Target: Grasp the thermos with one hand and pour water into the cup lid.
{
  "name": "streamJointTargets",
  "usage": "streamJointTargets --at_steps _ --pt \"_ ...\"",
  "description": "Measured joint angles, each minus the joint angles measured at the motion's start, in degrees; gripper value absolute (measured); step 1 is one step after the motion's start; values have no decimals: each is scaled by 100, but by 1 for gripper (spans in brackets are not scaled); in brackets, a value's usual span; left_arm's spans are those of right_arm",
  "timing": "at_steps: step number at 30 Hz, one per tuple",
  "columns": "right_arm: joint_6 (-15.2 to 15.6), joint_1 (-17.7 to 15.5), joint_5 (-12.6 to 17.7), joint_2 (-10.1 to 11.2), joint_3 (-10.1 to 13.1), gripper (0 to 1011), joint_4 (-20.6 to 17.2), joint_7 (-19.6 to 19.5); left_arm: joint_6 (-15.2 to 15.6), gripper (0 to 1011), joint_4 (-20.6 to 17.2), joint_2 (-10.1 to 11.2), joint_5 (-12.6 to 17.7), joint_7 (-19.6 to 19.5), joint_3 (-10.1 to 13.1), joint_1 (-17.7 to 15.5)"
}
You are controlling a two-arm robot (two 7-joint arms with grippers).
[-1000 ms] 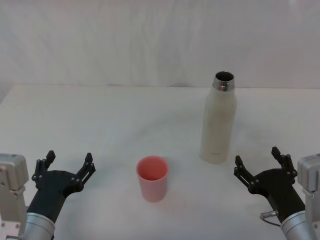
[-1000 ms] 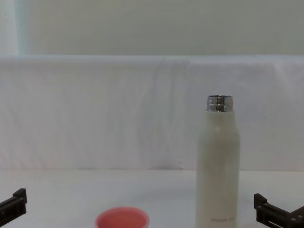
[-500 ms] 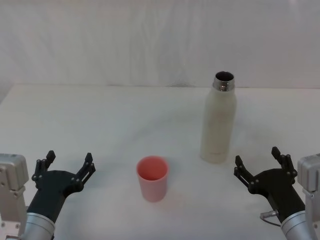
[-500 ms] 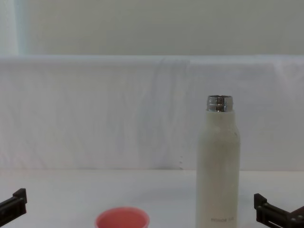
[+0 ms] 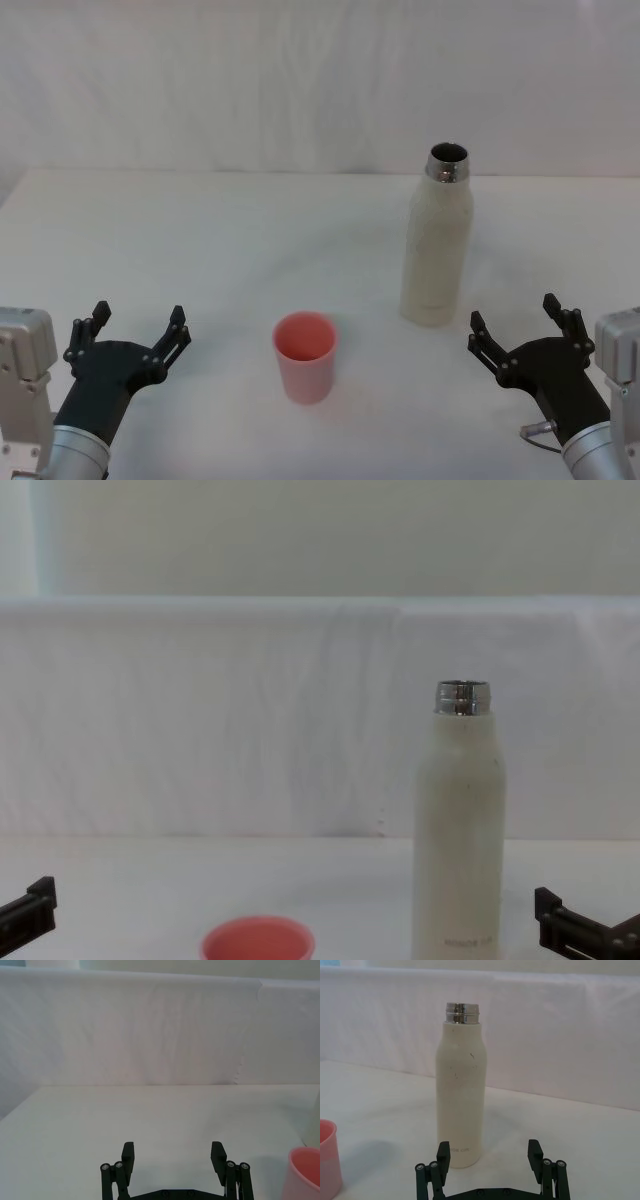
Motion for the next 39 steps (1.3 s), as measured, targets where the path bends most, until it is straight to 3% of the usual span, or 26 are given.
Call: streamJointTargets --at_steps 8,21,30,39 --pt "97 -12 -21 2 65 1001 -148 100 0 1001 0 0 0 0 0 0" --pt "272 -82 535 -27 379 1001 -614 842 0 1001 0 0 0 0 0 0" --pt "784 104 757 259 487 1001 -743 1309 0 1001 0 0 0 0 0 0" --pt "935 273 1000 440 527 1001 -546 1537 0 1001 0 0 0 0 0 0"
